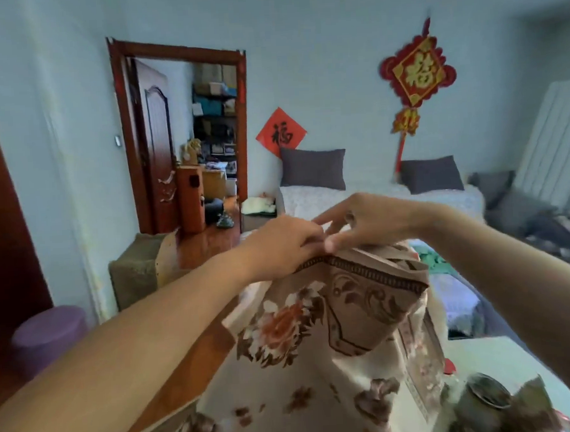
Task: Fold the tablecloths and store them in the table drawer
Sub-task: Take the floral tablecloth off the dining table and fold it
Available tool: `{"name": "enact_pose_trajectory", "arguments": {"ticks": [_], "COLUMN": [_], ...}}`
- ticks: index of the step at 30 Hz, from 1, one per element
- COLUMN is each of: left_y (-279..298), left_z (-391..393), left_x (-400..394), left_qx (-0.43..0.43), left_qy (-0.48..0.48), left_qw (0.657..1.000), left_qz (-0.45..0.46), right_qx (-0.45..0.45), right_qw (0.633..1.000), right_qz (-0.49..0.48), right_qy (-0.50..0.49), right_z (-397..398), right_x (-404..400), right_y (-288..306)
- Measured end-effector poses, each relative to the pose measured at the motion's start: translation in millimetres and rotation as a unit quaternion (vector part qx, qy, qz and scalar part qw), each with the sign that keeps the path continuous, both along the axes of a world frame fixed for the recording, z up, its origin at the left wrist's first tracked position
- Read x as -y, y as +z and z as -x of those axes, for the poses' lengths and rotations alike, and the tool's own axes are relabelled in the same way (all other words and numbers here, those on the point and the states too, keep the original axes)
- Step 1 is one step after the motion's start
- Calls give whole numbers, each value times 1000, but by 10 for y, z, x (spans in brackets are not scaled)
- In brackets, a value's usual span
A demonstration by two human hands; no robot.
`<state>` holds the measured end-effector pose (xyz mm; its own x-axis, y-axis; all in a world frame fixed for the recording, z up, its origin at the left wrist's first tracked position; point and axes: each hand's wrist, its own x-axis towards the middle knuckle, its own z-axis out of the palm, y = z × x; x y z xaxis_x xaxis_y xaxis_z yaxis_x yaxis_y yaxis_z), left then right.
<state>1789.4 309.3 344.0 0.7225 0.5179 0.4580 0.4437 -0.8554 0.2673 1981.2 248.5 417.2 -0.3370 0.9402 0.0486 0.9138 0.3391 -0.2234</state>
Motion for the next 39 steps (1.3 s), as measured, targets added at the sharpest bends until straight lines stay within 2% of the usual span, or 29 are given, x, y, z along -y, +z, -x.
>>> {"name": "enact_pose_trajectory", "arguments": {"ticks": [2,4,6,9,12,15,18,20,21,23,24,25,26,28,30,32,34,36,37,39], "left_y": [-121,-251,-330,-376,-425,-616,-1000,-1269,-1391,-1572,-1625,-1644,-1641,-1512,-1308,-1000,-666,-430,-388,-531], "left_z": [116,256,336,529,963,1280,1284,1288,1293,1262,1192,1086,963,630,325,94,-26,32,124,362], "left_x": [-12,-68,-39,75,49,6,-31,-53,-65,-112,-151,-222,-336,-543,-797,-1086,-1221,-1234,-1209,-1127], "left_qx": [-1,16,31,31,-1,-133,-270,-314,-308,-203,-137,-116,-143,-239,-304,-305,-221,-139,-134,-190], "left_qy": [32,61,69,30,30,22,56,91,112,166,203,248,285,312,320,343,368,347,350,386], "left_qw": [999,998,996,986,952,898,851,839,844,882,905,926,938,919,892,871,869,898,906,897], "left_qz": [2,10,36,159,304,418,447,434,424,391,349,259,137,-38,-100,-173,-245,-231,-196,-102], "right_qx": [14,73,93,74,59,69,73,98,113,138,142,144,155,197,222,239,247,243,216,136], "right_qw": [999,995,993,996,996,988,985,985,986,986,987,988,987,980,974,965,952,935,932,927], "right_qz": [50,62,69,51,60,125,137,116,103,82,70,57,41,13,-10,-67,-157,-235,-269,-327], "right_qy": [7,11,22,13,25,61,79,76,68,50,37,21,6,-18,-53,-83,-94,-104,-112,-123], "right_z": [40,81,114,80,-7,10,-16,-160,-261,-505,-639,-775,-909,-1172,-1442,-1752,-2090,-2406,-2542,-2695], "right_x": [-28,-87,-144,-198,-253,-346,-484,-584,-632,-755,-842,-954,-1084,-1341,-1559,-1716,-1802,-1741,-1673,-1464], "right_y": [-98,-245,-369,-331,-277,-457,-575,-562,-558,-555,-560,-577,-599,-672,-732,-677,-517,-337,-310,-427]}}
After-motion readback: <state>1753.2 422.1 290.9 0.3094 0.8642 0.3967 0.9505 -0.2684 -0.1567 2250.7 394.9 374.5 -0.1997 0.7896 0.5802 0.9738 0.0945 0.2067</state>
